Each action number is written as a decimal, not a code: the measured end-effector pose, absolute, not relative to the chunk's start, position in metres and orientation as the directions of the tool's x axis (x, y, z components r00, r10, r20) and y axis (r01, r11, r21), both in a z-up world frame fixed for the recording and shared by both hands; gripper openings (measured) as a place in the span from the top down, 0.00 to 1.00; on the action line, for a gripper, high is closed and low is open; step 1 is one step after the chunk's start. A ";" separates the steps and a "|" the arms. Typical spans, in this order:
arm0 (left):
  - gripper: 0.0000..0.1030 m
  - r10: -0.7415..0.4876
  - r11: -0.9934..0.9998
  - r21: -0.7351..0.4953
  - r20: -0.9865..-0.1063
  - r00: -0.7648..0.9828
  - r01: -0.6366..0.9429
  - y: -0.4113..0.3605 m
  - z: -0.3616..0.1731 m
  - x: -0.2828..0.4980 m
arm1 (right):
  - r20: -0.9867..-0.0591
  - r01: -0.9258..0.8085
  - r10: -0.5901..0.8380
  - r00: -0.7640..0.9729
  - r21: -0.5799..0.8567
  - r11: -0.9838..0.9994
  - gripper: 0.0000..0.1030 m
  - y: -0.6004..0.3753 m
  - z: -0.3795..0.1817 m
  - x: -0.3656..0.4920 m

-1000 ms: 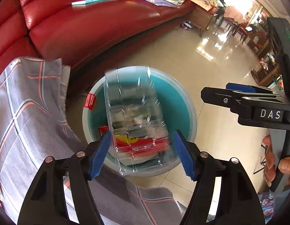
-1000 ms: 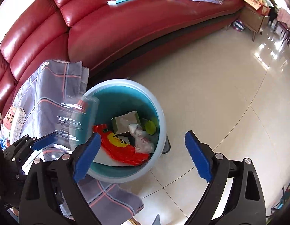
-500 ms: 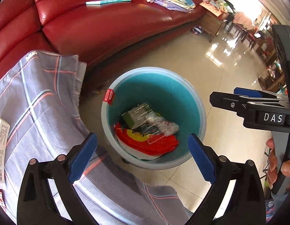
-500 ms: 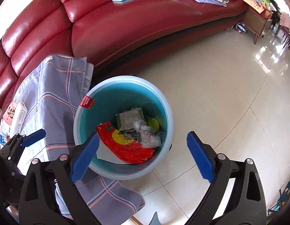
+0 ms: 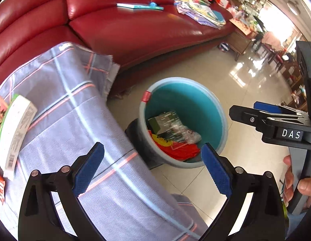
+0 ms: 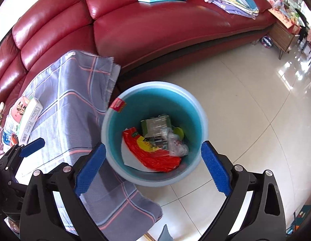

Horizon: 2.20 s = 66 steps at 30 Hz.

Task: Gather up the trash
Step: 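Move both open tools back over the cloth, then grasp the blue-labelled water bottle with the left tool while the right tool grasps the red snack bag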

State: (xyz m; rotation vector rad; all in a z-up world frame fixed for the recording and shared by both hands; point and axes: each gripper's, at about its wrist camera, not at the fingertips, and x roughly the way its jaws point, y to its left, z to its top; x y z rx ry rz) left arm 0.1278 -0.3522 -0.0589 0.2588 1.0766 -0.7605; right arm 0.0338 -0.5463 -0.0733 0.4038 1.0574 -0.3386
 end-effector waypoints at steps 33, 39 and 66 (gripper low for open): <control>0.05 -0.198 0.978 -0.140 -0.859 0.473 0.155 0.044 -0.048 0.207 | -0.921 0.001 0.061 0.385 0.066 0.998 0.11 -0.239 -0.061 0.192; 0.05 -0.179 0.982 -0.123 -0.854 0.488 0.146 0.084 -0.044 0.236 | -0.924 -0.062 0.061 0.378 0.041 0.997 0.11 -0.195 -0.057 0.223; 0.35 -0.208 0.925 -0.056 -0.902 0.379 0.375 0.042 -0.096 0.312 | -0.937 -0.061 0.056 0.346 0.037 0.997 0.11 -0.183 -0.080 0.259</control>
